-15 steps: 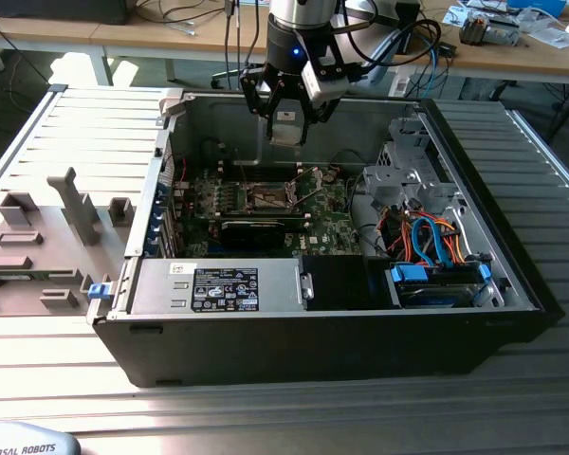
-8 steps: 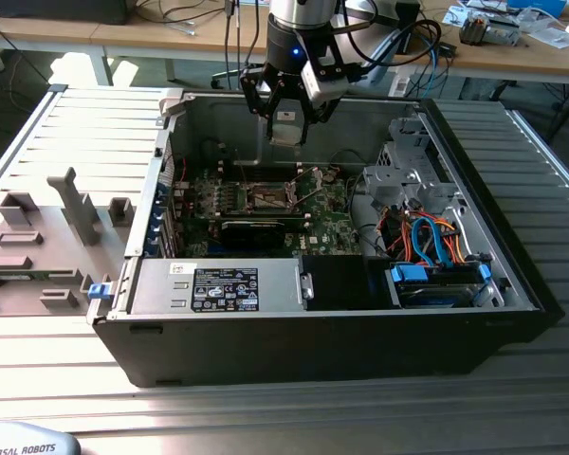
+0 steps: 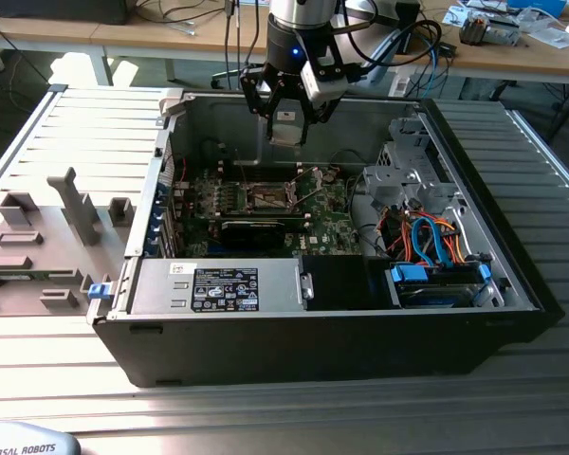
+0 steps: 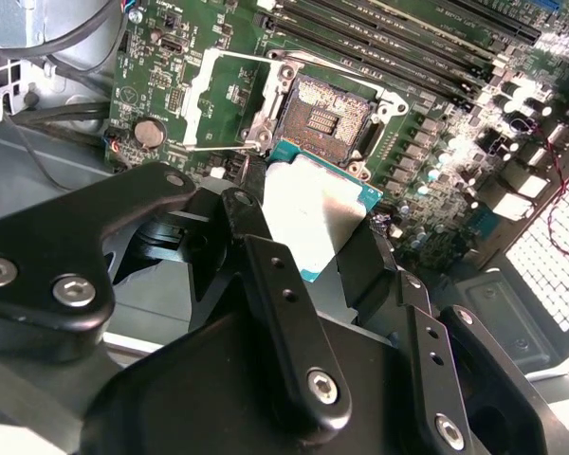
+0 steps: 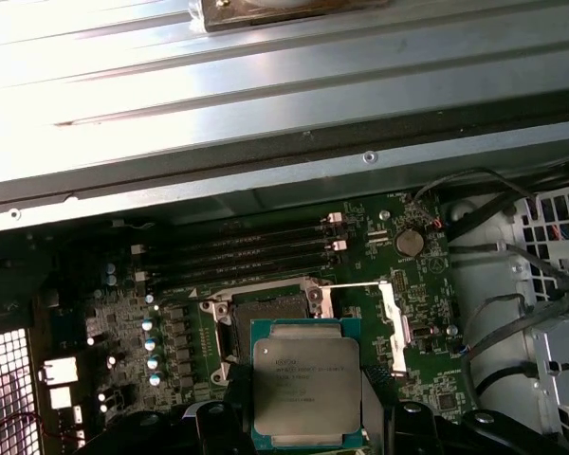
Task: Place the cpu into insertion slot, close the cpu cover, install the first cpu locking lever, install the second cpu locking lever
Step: 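Place the cpu into insertion slot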
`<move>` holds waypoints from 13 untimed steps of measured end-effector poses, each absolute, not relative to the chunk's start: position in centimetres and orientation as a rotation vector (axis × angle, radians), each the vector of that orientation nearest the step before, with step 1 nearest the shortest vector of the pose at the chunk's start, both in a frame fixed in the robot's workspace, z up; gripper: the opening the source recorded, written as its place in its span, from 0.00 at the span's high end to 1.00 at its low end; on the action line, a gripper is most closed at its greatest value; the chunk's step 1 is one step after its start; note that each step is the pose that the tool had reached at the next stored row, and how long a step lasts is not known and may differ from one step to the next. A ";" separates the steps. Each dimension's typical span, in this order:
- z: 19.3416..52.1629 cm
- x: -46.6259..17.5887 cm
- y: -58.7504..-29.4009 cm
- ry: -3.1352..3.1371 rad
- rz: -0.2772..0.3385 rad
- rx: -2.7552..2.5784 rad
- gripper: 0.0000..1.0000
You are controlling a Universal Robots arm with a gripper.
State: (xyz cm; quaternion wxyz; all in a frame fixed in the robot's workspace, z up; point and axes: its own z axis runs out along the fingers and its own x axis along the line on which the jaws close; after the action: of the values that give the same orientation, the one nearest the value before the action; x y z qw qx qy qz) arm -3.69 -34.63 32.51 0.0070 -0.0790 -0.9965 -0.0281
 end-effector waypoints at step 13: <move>32.5 -3.7 -34.6 -3.115 -0.088 -0.272 0.46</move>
State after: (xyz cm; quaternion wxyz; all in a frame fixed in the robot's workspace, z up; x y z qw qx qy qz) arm -3.69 -34.63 32.51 0.0068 -0.0870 -0.9958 -0.0282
